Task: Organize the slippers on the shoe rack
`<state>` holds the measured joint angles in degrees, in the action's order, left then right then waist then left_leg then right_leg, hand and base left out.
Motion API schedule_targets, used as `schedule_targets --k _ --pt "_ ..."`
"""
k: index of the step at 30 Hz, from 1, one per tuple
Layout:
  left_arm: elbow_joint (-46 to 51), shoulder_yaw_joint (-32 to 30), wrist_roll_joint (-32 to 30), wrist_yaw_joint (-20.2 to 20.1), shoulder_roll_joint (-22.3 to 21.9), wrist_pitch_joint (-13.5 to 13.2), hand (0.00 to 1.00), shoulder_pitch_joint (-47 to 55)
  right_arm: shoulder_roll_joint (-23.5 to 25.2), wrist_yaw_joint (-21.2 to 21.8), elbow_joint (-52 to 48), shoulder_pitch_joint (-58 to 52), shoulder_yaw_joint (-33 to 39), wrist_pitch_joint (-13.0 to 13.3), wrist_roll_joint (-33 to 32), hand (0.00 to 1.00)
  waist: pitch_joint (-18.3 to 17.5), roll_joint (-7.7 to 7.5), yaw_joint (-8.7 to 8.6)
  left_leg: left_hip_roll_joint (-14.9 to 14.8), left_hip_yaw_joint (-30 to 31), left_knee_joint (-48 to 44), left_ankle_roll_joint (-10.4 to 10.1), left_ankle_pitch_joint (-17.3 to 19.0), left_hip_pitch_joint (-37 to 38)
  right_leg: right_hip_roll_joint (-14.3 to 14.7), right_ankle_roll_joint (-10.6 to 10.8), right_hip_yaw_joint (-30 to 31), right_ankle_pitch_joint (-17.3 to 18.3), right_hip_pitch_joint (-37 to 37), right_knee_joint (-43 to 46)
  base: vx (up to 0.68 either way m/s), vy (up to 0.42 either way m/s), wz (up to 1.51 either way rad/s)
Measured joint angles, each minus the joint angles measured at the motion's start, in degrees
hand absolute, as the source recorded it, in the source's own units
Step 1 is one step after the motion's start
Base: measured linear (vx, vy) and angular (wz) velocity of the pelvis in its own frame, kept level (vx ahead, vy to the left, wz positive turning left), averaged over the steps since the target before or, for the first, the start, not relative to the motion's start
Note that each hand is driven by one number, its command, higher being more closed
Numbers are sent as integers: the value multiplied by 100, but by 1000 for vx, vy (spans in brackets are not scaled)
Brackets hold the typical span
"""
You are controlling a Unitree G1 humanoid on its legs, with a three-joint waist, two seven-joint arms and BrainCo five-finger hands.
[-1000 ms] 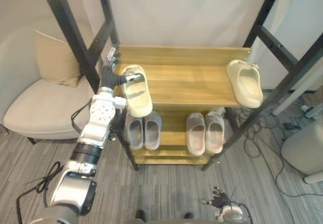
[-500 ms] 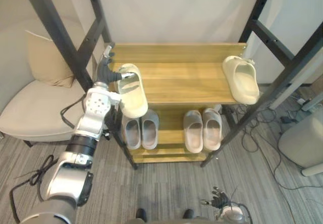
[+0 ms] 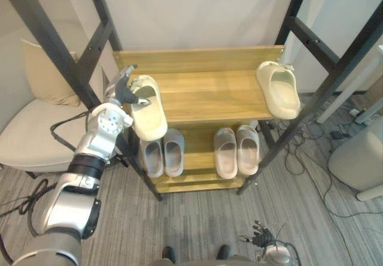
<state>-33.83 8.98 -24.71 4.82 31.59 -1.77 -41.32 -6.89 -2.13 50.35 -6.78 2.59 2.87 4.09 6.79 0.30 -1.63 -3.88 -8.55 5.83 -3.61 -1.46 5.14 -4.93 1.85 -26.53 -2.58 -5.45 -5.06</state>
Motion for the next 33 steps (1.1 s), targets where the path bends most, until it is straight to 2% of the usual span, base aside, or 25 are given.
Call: schedule_targets --k 13,22,29,33 --pt "-10 214 -218 -8 141 72 100 -85 8 71 -223 -139 3 11 -18 0 1 1 -42 -11 -15 0 -18 -9 -8 3 -5 8 -2 17 0 0 0 0" --pt "-12 220 79 38 113 219 100 -129 14 90 -222 -140 4 9 -22 0 1 3 -62 -11 -32 0 -27 -16 -9 -5 -23 21 -17 27 0 0 0 0" --pt "-13 297 310 262 -189 221 100 -380 13 89 -220 -146 89 6 -36 0 24 40 -66 11 -26 0 -25 -17 -3 -36 -24 16 -19 41 74 0 0 0" --pt "-15 458 465 284 -295 218 100 -678 13 88 -221 -145 135 5 -83 0 37 61 -136 34 -38 0 -24 -17 -6 -58 -21 25 -21 54 84 0 0 0"
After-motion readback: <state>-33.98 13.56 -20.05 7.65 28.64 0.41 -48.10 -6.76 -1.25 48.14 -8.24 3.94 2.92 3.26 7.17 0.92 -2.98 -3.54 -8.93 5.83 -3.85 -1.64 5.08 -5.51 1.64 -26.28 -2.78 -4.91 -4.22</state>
